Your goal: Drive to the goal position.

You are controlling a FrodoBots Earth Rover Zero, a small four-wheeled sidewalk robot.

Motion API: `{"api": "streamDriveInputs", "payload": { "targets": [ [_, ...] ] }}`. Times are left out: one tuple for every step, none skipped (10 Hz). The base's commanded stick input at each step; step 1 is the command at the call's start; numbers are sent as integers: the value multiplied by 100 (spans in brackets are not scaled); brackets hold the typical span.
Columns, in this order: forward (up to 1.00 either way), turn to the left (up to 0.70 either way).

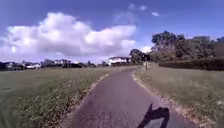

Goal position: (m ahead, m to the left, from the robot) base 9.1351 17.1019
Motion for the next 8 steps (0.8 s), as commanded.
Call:
{"api": "streamDriveInputs", "payload": {
  "targets": [
    [70, -8],
    [70, -2],
    [70, 0],
    [70, 0],
    [70, 0],
    [70, 0],
    [70, 0],
    [70, 0]
  ]
}}
